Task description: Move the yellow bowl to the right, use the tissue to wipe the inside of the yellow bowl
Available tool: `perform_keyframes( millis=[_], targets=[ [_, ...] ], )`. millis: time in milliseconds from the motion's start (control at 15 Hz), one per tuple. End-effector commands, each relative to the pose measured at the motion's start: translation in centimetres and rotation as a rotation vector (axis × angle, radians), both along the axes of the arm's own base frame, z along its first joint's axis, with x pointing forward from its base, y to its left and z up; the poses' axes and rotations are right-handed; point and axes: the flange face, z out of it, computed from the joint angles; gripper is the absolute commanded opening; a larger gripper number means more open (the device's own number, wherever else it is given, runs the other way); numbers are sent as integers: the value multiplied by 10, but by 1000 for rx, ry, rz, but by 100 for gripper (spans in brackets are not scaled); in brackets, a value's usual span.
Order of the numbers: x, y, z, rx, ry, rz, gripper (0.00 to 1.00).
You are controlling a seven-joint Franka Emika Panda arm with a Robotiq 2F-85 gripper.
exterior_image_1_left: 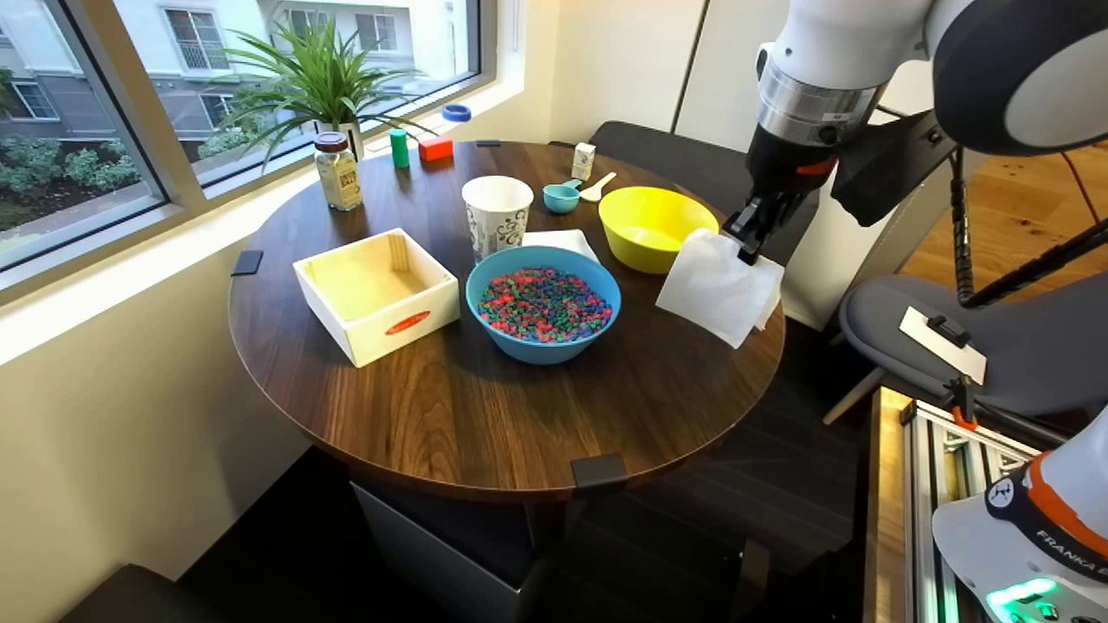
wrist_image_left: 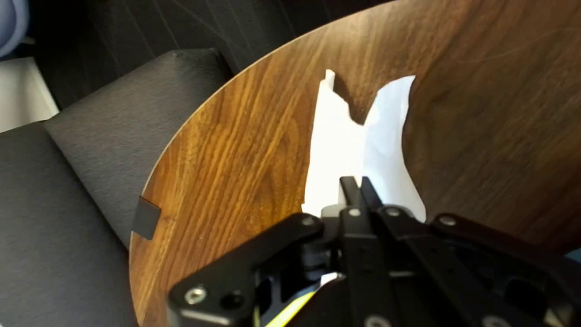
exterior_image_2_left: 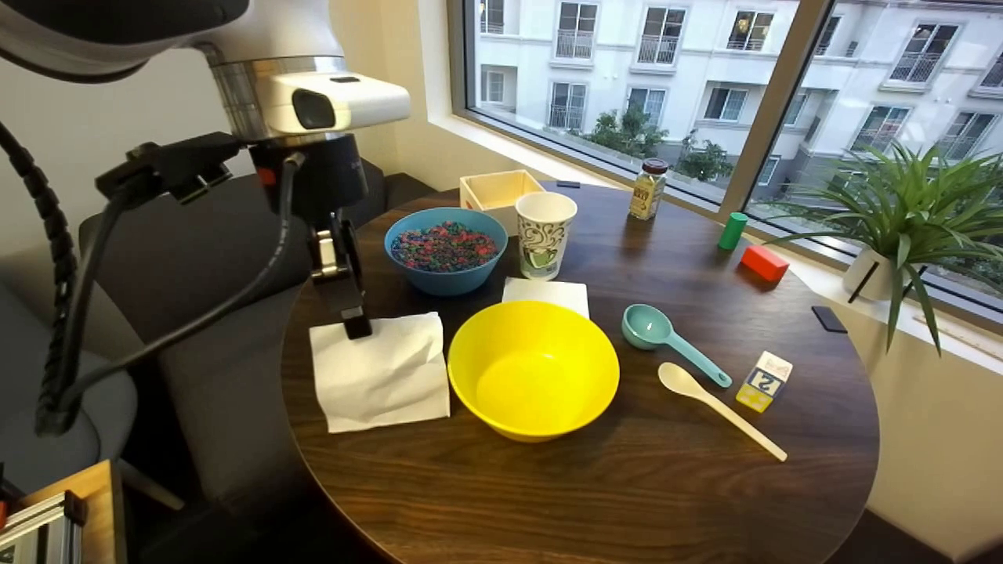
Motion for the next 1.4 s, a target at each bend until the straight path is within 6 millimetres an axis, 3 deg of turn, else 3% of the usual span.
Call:
perform_keyframes(
  millis=[0, 200, 867, 1000, 1333],
  targets=[
    [-10, 7, 3, -114, 22, 4, 0],
    [-5, 11, -10, -151, 58, 20, 0],
    [42, 22, -39, -16, -35, 45, 0],
    [48, 24, -46, 9, -35, 46, 27],
    [47, 35, -52, 72, 2, 49, 63]
  ],
)
